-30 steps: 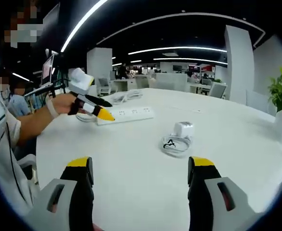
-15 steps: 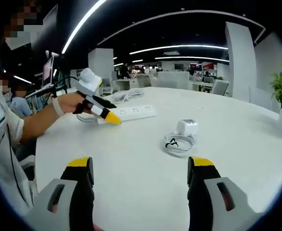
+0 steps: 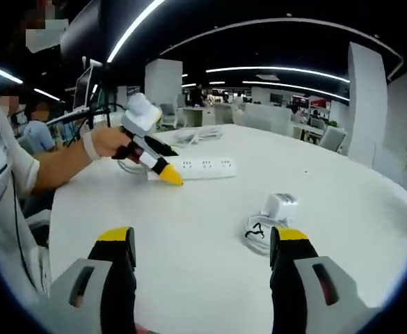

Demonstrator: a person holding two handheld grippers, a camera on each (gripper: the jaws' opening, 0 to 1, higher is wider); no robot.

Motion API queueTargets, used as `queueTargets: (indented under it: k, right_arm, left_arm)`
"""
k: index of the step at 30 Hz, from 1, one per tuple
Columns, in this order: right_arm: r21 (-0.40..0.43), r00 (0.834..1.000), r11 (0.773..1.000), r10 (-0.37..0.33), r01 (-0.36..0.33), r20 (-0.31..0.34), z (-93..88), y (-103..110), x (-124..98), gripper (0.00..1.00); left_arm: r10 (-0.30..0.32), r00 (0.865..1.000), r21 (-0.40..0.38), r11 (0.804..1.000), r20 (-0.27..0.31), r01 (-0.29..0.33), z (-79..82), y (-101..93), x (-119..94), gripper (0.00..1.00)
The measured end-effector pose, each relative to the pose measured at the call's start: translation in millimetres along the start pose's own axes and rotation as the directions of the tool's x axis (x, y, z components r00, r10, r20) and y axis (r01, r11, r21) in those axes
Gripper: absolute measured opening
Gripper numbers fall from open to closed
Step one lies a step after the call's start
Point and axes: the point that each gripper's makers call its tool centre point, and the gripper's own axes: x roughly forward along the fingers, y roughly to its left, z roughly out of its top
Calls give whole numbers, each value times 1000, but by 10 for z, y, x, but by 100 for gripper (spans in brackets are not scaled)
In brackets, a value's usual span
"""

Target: Straighten the power strip on the desk, plug the charger into it

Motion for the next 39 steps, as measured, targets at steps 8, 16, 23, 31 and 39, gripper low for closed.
queueTargets:
  k: [8, 16, 23, 31, 39]
  right_arm:
    - [-63, 999, 998, 31, -31, 7, 188, 34, 96, 78]
    - [-133, 996, 988, 77, -81, -32, 336, 52, 213, 78]
    - [-146, 993, 983, 110, -114, -33, 481, 98, 341, 77]
    - [-157, 989, 976, 142, -148, -46, 513, 127, 468, 77]
    - [-213, 980, 958, 174, -191, -96, 583, 28, 707, 78]
  left_arm:
    - [-37, 990, 47, 998, -133, 43, -28, -11, -16, 75]
    - [-68, 960, 106, 989, -272, 100, -44, 35, -43, 72]
    - [-89, 927, 160, 975, -366, 156, -64, 30, -56, 71]
    - [-103, 913, 196, 961, -396, 194, -38, 48, -24, 70]
    - [-106, 913, 201, 959, -393, 198, -36, 39, -19, 70]
